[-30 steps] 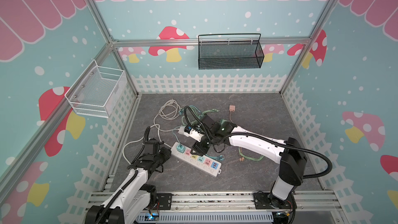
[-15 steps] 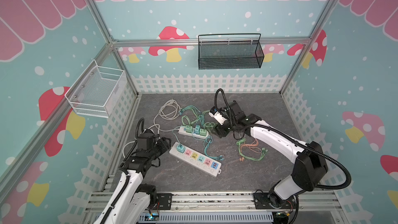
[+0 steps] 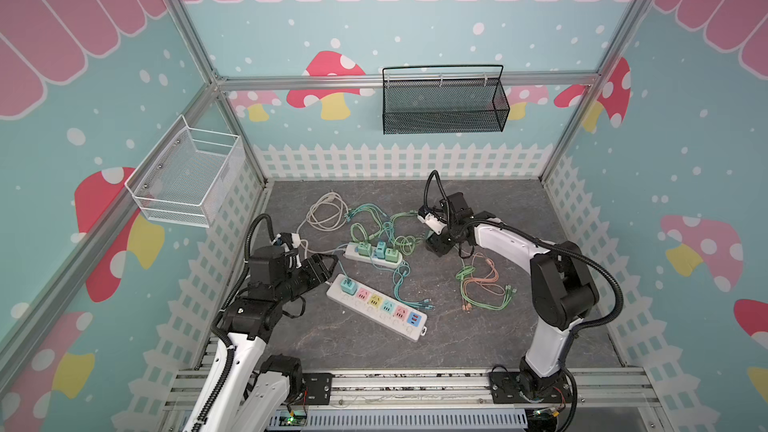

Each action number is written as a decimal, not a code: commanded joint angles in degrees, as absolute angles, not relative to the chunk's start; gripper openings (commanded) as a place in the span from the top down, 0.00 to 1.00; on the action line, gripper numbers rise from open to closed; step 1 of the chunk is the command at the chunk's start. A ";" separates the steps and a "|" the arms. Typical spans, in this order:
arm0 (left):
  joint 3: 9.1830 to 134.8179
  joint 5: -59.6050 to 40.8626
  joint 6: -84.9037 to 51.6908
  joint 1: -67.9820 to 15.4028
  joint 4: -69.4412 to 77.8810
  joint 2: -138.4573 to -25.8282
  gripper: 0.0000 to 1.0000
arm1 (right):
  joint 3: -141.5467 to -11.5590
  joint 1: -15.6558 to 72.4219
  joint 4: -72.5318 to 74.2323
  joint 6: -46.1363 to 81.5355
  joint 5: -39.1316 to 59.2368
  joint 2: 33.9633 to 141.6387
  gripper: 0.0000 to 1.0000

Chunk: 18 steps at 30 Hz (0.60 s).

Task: Insert the plug
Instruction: 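Move the right gripper to the loose green charger and grasp it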

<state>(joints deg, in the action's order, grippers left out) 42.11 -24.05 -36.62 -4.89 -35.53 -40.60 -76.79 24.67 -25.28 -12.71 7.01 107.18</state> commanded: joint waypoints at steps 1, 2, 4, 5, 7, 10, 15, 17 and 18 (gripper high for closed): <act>45.93 -32.38 -35.85 -4.51 -36.22 -40.76 0.30 | -80.24 22.82 -24.88 -16.40 9.46 110.28 0.28; 46.67 -33.36 -35.86 -4.52 -36.21 -40.88 0.30 | -80.91 22.55 -24.55 -16.65 9.42 111.15 0.28; 47.90 -35.06 -35.52 -4.57 -36.19 -41.27 0.30 | -82.00 22.12 -24.28 -17.25 9.40 112.85 0.28; 48.39 -36.01 -35.35 -4.57 -36.13 -41.49 0.29 | -82.56 21.90 -24.18 -17.70 9.54 113.79 0.28; 49.07 -37.94 -35.16 -4.49 -36.05 -42.00 0.29 | -83.26 21.58 -23.58 -18.39 9.76 115.06 0.28; 49.32 -41.36 -36.20 -4.51 -34.18 -42.14 0.29 | -83.92 20.77 -22.31 -18.80 12.10 116.41 0.28; 48.54 -45.69 -40.11 -4.53 -28.49 -41.34 0.29 | -85.45 20.48 -21.72 -19.17 12.66 118.96 0.29; 48.25 -46.72 -40.94 -4.54 -27.04 -41.22 0.29 | -86.26 20.40 -21.66 -19.08 12.57 120.12 0.31; 48.21 -46.91 -41.11 -4.52 -26.90 -41.32 0.29 | -86.62 20.35 -21.71 -18.99 12.74 120.60 0.32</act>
